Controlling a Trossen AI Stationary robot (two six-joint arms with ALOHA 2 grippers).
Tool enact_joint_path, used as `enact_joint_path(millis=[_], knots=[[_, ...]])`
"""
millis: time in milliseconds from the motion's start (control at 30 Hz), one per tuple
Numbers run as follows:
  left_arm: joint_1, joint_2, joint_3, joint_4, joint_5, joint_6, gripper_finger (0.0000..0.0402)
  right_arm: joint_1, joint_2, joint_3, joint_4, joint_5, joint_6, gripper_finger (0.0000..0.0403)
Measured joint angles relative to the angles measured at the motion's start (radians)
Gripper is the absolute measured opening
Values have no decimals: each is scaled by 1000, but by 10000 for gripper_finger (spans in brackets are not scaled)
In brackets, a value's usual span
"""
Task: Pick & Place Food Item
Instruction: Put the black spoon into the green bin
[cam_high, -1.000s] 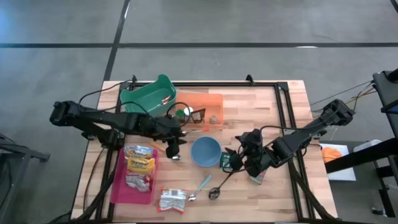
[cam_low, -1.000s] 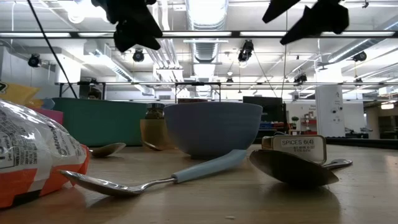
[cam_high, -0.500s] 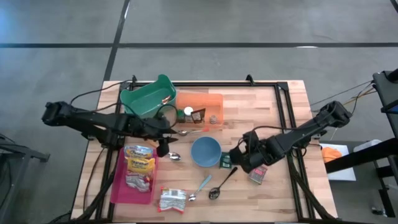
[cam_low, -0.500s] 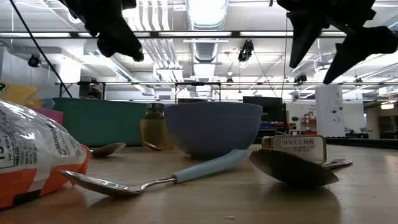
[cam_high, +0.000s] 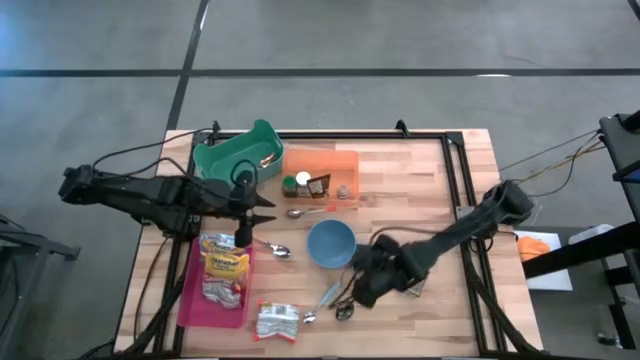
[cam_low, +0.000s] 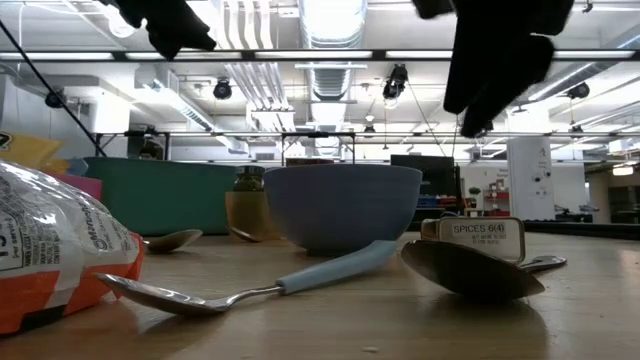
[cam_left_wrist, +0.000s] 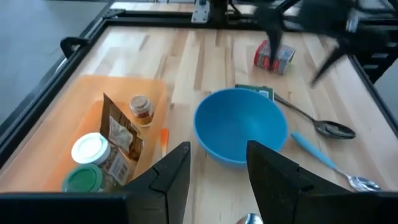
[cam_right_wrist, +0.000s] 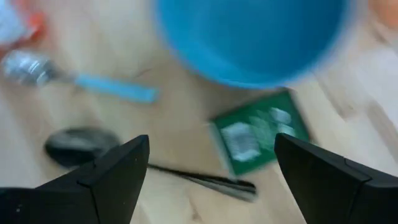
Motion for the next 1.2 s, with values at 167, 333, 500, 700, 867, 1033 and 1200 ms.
enact_joint_path(millis=[167, 333, 500, 700, 867, 1033, 1200], knots=[[1, -20, 0, 2, 0, 0, 159, 28, 168, 183, -5, -56, -222, 343], [2, -31, 0, 3, -13, 0, 159, 42, 339, 393, -167, -80, -357, 343], [2, -49, 0, 3, -64, -2, 159, 48, 489, 597, -468, -82, -404, 343], [2, -45, -8, 3, -67, -11, 159, 46, 579, 726, -579, -81, -475, 343], [2, -39, -22, 5, -67, -34, 159, 48, 595, 756, -567, -145, -510, 343], [2, -39, -28, -2, -67, -56, 159, 48, 593, 748, -563, -171, -527, 343], [2, -39, -28, -7, -67, -60, 159, 48, 591, 704, -520, -190, -560, 343]])
